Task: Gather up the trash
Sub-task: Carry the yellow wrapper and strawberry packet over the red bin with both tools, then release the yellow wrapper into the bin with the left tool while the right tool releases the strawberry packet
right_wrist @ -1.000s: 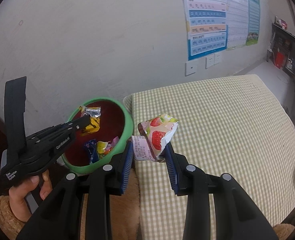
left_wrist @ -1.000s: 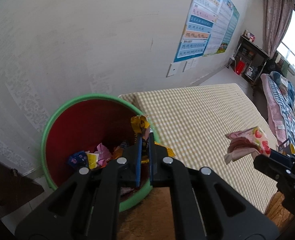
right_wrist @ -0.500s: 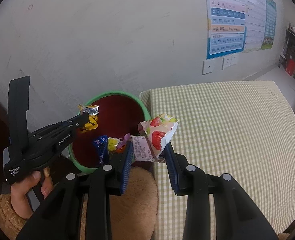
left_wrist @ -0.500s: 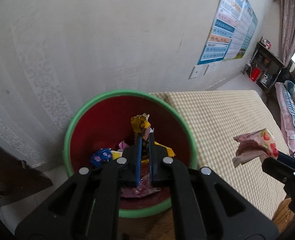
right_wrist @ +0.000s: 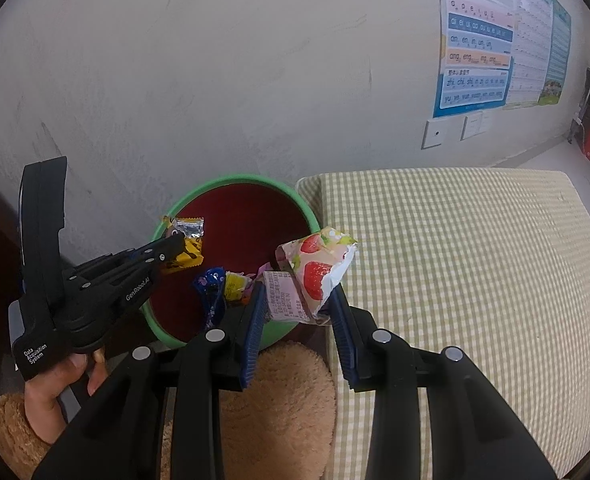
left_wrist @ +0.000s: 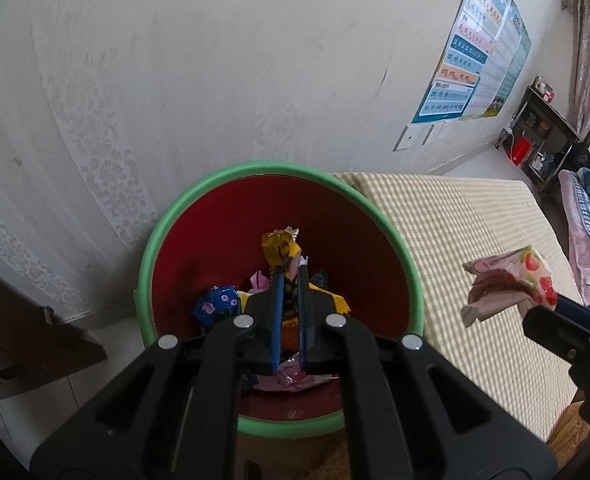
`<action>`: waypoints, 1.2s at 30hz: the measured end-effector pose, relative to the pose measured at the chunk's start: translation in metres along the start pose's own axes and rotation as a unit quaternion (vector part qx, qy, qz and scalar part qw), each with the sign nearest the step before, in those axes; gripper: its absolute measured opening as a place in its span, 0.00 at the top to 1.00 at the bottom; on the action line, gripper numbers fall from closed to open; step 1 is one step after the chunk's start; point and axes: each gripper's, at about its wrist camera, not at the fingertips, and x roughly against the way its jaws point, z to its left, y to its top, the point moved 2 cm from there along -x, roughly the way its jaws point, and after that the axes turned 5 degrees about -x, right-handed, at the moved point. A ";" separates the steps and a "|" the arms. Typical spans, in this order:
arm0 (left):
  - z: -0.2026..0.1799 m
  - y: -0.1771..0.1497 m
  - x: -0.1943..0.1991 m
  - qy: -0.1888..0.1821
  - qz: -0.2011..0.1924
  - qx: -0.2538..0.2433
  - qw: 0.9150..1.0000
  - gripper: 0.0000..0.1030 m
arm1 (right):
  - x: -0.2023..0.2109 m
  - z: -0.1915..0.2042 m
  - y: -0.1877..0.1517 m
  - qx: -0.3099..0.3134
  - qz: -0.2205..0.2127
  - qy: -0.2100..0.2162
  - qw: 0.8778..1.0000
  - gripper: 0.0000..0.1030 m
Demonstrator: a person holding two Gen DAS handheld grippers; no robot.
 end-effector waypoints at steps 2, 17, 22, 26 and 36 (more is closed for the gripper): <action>0.002 -0.002 -0.002 0.000 0.001 0.002 1.000 0.96 | -0.003 0.001 0.000 0.002 0.002 0.000 1.000 0.68; 0.011 -0.008 -0.018 0.004 0.021 0.009 1.000 0.96 | -0.026 0.002 -0.002 0.007 0.022 -0.001 1.000 0.68; 0.014 -0.011 -0.025 0.005 0.029 0.010 1.000 0.96 | -0.030 0.002 -0.001 0.011 0.026 0.000 1.000 0.68; 0.016 -0.011 -0.029 0.006 0.034 0.013 0.999 0.96 | -0.035 0.006 0.002 0.017 0.027 0.003 0.999 0.68; 0.020 -0.013 -0.036 0.009 0.043 0.018 0.999 0.96 | -0.048 0.015 0.007 0.029 0.032 0.006 0.999 0.68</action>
